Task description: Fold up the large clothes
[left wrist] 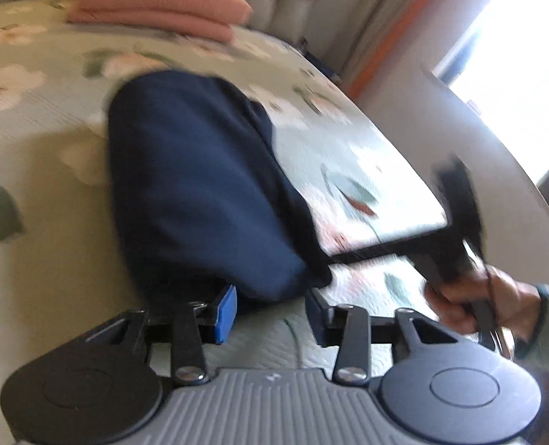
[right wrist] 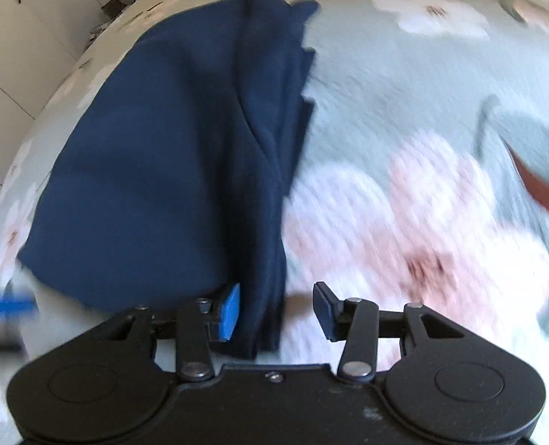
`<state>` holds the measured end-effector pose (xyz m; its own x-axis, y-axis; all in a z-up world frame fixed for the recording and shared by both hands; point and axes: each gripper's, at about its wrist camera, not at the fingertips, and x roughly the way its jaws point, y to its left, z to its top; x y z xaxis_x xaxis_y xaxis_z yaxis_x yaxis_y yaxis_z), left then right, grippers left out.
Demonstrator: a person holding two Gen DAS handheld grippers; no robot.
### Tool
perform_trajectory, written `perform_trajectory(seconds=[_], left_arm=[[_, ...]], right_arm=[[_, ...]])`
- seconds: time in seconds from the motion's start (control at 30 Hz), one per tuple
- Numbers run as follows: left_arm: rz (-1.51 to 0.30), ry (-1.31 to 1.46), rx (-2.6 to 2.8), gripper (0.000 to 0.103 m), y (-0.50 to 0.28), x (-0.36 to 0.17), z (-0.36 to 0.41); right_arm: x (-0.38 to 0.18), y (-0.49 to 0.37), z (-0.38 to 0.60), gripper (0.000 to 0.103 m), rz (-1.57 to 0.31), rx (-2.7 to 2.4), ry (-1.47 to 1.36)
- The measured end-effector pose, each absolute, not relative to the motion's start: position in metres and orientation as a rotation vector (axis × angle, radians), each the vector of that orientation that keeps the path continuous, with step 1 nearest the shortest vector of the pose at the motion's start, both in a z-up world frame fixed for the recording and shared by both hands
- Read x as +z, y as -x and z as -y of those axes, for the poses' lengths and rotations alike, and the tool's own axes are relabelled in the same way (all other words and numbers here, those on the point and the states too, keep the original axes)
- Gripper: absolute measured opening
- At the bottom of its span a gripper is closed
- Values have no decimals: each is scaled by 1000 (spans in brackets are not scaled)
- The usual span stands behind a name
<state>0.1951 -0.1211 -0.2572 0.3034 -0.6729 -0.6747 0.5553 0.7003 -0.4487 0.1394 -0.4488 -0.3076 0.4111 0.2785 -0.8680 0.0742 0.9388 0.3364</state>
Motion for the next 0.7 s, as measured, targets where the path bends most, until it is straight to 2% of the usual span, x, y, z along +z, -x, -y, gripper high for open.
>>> perform_trajectory(seconds=[0.07, 0.1, 0.17, 0.23, 0.37, 0.53, 0.7], left_arm=[[-947, 164, -765, 65, -213, -250, 110], [-940, 173, -744, 67, -223, -247, 107], [-944, 167, -698, 76, -244, -242, 107], [-973, 135, -653, 80, -262, -241, 115], [-1027, 98, -647, 80, -294, -248, 129], [-1139, 247, -632, 79, -327, -274, 131], [-1162, 315, -646, 82, -349, -292, 128]], right_arm=[[-296, -139, 457, 55, -1098, 127, -381], [-290, -142, 461, 70, -1066, 128, -401], [-283, -152, 464, 86, -1023, 139, -428], [-283, -163, 467, 86, -1011, 145, -458], [-293, -186, 471, 93, -998, 151, -558], [-308, -202, 479, 96, -945, 102, -636], [-325, -215, 488, 100, -942, 100, -731]])
